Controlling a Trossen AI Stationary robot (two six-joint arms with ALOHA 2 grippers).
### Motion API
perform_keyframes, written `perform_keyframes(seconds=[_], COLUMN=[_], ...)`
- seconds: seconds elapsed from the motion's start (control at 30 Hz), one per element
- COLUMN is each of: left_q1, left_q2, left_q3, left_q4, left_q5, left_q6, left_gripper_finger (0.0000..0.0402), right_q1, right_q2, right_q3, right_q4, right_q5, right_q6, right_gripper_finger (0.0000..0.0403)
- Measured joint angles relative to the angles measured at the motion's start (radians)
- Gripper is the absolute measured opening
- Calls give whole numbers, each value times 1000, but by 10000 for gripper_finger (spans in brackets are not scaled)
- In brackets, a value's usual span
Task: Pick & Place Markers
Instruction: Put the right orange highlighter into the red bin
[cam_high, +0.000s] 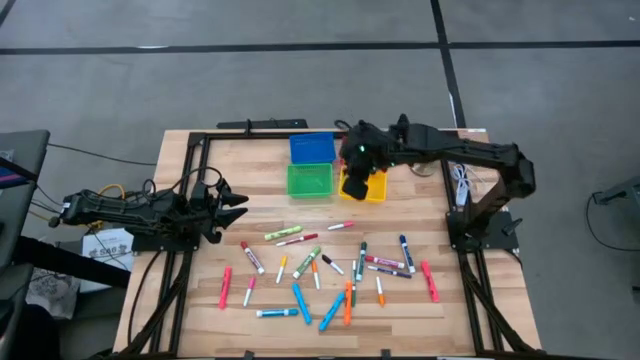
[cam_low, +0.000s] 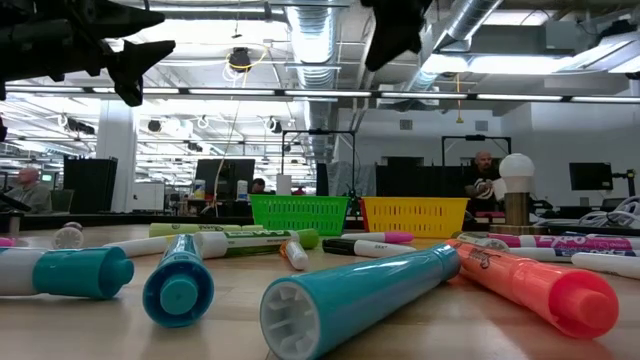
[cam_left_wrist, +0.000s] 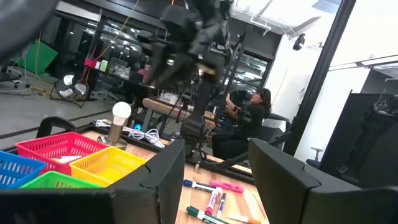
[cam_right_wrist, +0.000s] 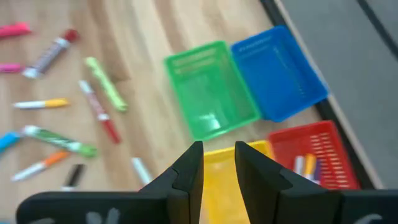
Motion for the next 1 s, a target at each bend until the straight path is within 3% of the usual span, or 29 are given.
perform_keyframes(seconds=[0.2, 0.43, 1.0], left_q1=[0, 0, 0], left_q2=[0, 0, 0], left_q3=[0, 0, 0], left_q4=[0, 0, 2], left_q5=[0, 0, 3], left_q6=[0, 0, -3], left_gripper_finger=[177, 177, 177], right_q1=[141, 314, 570], right_q2=[1, 66, 187], right_q3=[0, -1, -2], right_q4=[-85, -247, -274], right_q5=[35, -21, -170], right_q6=[197, 597, 1242], right_gripper_finger=[82, 82, 82])
